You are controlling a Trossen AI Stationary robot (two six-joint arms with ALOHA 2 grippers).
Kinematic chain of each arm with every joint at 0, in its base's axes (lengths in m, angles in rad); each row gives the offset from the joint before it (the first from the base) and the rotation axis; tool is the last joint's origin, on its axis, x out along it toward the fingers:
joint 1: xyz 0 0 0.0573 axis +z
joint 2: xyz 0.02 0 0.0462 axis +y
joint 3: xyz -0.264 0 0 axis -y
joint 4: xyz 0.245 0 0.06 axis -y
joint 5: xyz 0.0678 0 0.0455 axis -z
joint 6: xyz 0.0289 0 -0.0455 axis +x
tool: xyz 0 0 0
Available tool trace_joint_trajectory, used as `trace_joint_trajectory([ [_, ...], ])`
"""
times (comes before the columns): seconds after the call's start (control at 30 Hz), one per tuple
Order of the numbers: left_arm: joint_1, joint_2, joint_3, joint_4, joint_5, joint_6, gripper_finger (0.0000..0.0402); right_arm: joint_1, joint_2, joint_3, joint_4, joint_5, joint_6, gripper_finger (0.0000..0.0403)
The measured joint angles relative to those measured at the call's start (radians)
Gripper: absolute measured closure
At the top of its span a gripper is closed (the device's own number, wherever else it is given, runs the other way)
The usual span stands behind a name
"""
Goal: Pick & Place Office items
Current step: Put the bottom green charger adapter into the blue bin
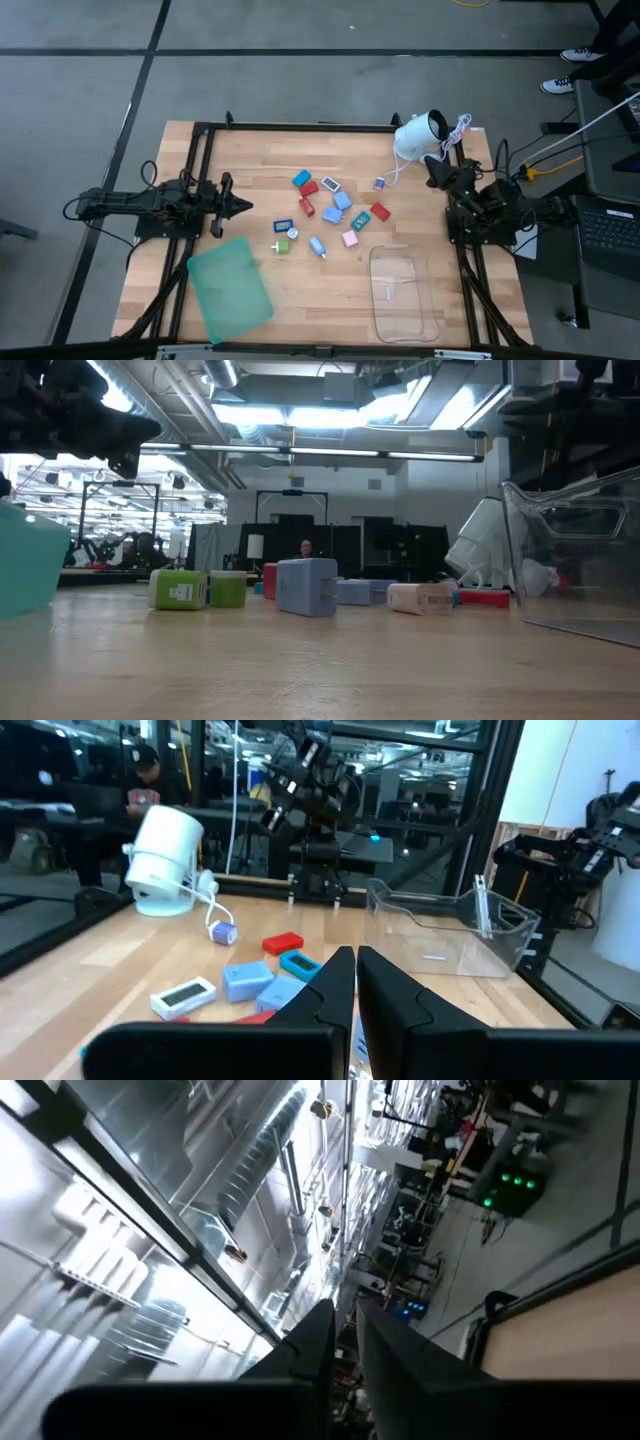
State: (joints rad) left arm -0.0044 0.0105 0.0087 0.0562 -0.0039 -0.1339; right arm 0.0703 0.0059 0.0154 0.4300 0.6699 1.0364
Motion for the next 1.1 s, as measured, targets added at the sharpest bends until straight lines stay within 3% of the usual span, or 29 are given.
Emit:
trace_joint_trajectory([
  [0.4,0.000,0.000,0.000,0.250,-0.018,-0.041,0.0391,0.000,0.000,0.000,0.001,0.154,0.012,0.0350],
  [0.8,0.000,0.000,0.000,0.432,-0.011,-0.290,0.0395,0.000,0.000,0.000,-0.002,-0.029,-0.166,0.0350],
  [1.1,0.000,0.000,0.000,0.446,-0.031,-0.425,0.0395,-0.001,0.000,0.000,0.008,0.026,-0.215,0.0350],
])
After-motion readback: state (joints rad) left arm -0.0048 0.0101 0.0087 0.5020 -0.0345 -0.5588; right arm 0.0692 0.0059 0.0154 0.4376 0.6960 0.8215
